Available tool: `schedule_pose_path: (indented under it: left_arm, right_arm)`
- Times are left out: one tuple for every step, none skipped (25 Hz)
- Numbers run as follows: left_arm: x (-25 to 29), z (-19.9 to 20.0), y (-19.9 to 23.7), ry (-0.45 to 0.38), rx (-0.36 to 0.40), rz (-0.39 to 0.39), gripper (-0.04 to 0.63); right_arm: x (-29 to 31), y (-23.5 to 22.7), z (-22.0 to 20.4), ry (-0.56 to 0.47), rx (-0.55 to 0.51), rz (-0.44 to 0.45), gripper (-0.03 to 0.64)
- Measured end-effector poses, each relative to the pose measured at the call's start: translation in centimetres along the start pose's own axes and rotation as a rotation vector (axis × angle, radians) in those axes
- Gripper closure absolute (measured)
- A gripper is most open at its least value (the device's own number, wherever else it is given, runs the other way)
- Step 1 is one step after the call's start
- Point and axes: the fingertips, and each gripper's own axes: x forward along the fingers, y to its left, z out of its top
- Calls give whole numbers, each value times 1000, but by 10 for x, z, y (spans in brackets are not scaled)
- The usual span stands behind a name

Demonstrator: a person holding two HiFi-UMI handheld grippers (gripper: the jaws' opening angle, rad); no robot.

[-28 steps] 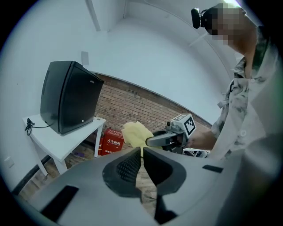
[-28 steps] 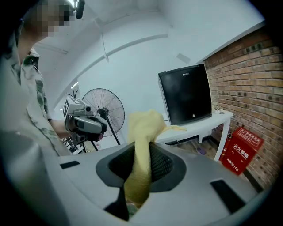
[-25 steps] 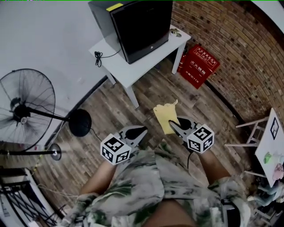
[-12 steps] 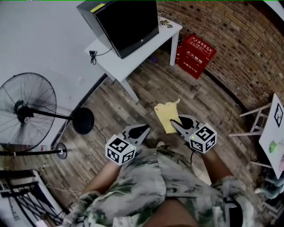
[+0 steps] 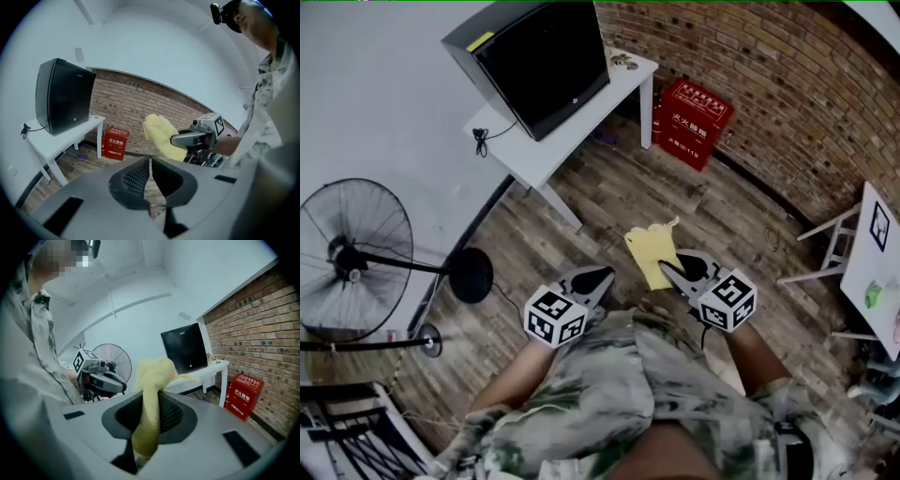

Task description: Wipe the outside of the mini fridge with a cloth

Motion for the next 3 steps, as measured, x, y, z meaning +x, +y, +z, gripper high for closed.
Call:
schedule_pose_path:
  left_arm:
    - [4,2,-4,2,7,-4,557]
    - [9,4,-8,5,15,-7,557]
    - [14,6,-12,8,23,-11,557]
  right_arm:
    - [-4,-2,1,-2,-1,-3,523]
    - [-8,-5,1,-4,-2,-7,523]
    - [-12,-8,1,-5,-2,-11,523]
